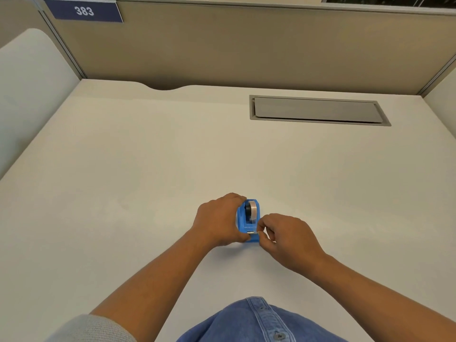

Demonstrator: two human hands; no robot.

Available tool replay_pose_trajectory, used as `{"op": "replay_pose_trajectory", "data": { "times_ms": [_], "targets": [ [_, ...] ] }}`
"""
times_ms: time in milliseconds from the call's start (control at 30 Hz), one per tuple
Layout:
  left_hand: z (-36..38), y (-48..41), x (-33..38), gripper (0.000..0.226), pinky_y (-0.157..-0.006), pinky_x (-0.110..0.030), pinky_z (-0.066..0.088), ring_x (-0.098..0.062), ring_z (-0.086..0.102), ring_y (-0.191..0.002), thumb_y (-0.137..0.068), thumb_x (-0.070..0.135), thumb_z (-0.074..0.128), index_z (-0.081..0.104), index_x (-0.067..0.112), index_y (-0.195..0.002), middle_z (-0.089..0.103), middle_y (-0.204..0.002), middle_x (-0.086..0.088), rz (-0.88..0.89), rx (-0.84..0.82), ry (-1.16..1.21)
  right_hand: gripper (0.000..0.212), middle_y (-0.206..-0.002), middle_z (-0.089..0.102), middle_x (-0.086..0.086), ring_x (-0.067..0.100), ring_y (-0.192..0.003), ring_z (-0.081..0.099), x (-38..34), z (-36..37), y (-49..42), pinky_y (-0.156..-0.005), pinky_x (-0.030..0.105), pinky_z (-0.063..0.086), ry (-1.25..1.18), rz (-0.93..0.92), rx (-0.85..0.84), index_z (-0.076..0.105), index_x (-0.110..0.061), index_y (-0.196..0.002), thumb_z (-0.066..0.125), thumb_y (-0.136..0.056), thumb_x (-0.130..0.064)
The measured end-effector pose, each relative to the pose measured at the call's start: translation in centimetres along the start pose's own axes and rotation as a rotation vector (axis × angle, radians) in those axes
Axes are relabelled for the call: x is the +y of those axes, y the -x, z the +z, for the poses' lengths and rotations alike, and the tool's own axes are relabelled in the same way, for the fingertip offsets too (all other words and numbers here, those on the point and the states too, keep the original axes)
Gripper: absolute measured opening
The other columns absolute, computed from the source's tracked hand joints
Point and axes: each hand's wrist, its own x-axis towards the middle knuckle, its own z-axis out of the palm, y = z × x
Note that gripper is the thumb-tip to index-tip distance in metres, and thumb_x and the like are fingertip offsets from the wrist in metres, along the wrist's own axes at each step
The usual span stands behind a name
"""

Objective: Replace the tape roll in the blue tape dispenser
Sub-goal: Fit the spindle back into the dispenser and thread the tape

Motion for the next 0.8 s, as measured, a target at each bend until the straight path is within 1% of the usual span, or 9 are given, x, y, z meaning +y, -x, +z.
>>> {"op": "replay_pose_trajectory", "data": {
  "times_ms": [100,233,333,400,467,567,667,733,800],
  "targets": [
    [0.1,0.0,0.0,0.088,-0.072,-0.023,0.04,-0.01,0.063,-0.098,-0.055,0.067,0.075,0.044,0.036,-0.132,0.057,-0.129,0.017,-0.001,0.007,-0.002,0.009,-0.062,0.039,-0.016,0.006,-0.053,0.039,-0.1,0.4,0.5,-0.053,0.014,0.019,-0.008,-0.011,0.015,0.061,-0.027,-0.09,0.053,-0.091,-0.032],
    [0.2,-0.1,0.0,0.09,-0.073,-0.024,0.041,-0.01,0.062,-0.099,-0.055,0.067,0.076,0.044,0.036,-0.133,0.057,-0.131,0.016,0.001,0.003,-0.005,0.009,-0.07,0.047,-0.016,0.004,-0.051,0.036,-0.2,0.8,0.9,-0.055,0.014,0.02,0.012,-0.034,0.06,0.064,-0.025,-0.09,0.057,-0.089,-0.031],
    [0.0,-0.3,-0.2,0.092,-0.075,-0.025,0.042,-0.009,0.062,-0.102,-0.053,0.069,0.075,0.044,0.038,-0.134,0.056,-0.132,0.018,0.008,-0.003,-0.021,0.007,-0.071,0.06,-0.011,0.007,-0.052,0.036,-0.2,1.0,1.2,-0.055,0.012,0.023,0.038,-0.069,0.073,0.067,-0.025,-0.088,0.061,-0.087,-0.029],
    [-0.2,-0.6,-0.3,0.092,-0.075,-0.025,0.043,-0.009,0.062,-0.102,-0.053,0.071,0.073,0.044,0.039,-0.134,0.057,-0.132,0.018,0.021,-0.002,-0.049,0.006,-0.072,0.067,-0.008,0.007,-0.055,0.039,-0.1,1.1,1.2,-0.055,0.015,0.029,0.059,-0.089,0.091,0.069,-0.023,-0.087,0.065,-0.085,-0.026],
    [-0.3,-1.0,-0.3,0.092,-0.077,-0.027,0.045,-0.009,0.062,-0.104,-0.053,0.072,0.073,0.044,0.039,-0.134,0.057,-0.132,0.018,0.031,0.006,-0.072,0.004,-0.07,0.068,-0.006,0.008,-0.054,0.044,0.1,1.0,1.1,-0.054,0.02,0.033,0.091,-0.101,0.117,0.071,-0.022,-0.085,0.071,-0.081,-0.023],
    [-0.3,-1.2,-0.3,0.092,-0.078,-0.028,0.046,-0.01,0.062,-0.104,-0.053,0.072,0.072,0.045,0.039,-0.134,0.057,-0.132,0.018,0.035,0.018,-0.076,0.01,-0.063,0.067,-0.006,0.011,-0.049,0.053,0.1,0.9,0.9,-0.051,0.02,0.031,0.12,-0.127,0.162,0.072,-0.02,-0.078,0.08,-0.072,-0.02],
    [-0.1,-1.2,-0.3,0.094,-0.079,-0.028,0.047,-0.009,0.062,-0.105,-0.052,0.075,0.07,0.043,0.039,-0.135,0.056,-0.134,0.018,0.037,0.029,-0.077,0.012,-0.059,0.065,-0.005,0.012,-0.046,0.053,0.2,1.1,0.7,-0.049,0.021,0.031,0.126,-0.167,0.201,0.072,-0.019,-0.074,0.082,-0.067,-0.019],
    [0.1,-1.1,-0.4,0.095,-0.079,-0.028,0.048,-0.009,0.062,-0.105,-0.053,0.075,0.07,0.042,0.038,-0.136,0.055,-0.135,0.018,0.036,0.035,-0.069,0.012,-0.058,0.065,-0.004,0.014,-0.046,0.054,0.3,1.4,0.7,-0.046,0.023,0.038,0.126,-0.183,0.21,0.072,-0.018,-0.073,0.082,-0.068,-0.019],
    [0.2,-1.1,-0.5,0.096,-0.08,-0.028,0.049,-0.009,0.062,-0.106,-0.052,0.076,0.07,0.042,0.038,-0.136,0.055,-0.136,0.018,0.036,0.039,-0.064,0.011,-0.057,0.064,-0.003,0.015,-0.046,0.053,0.3,1.8,0.7,-0.046,0.026,0.042,0.12,-0.202,0.224,0.071,-0.017,-0.073,0.081,-0.069,-0.02]
  ]
}}
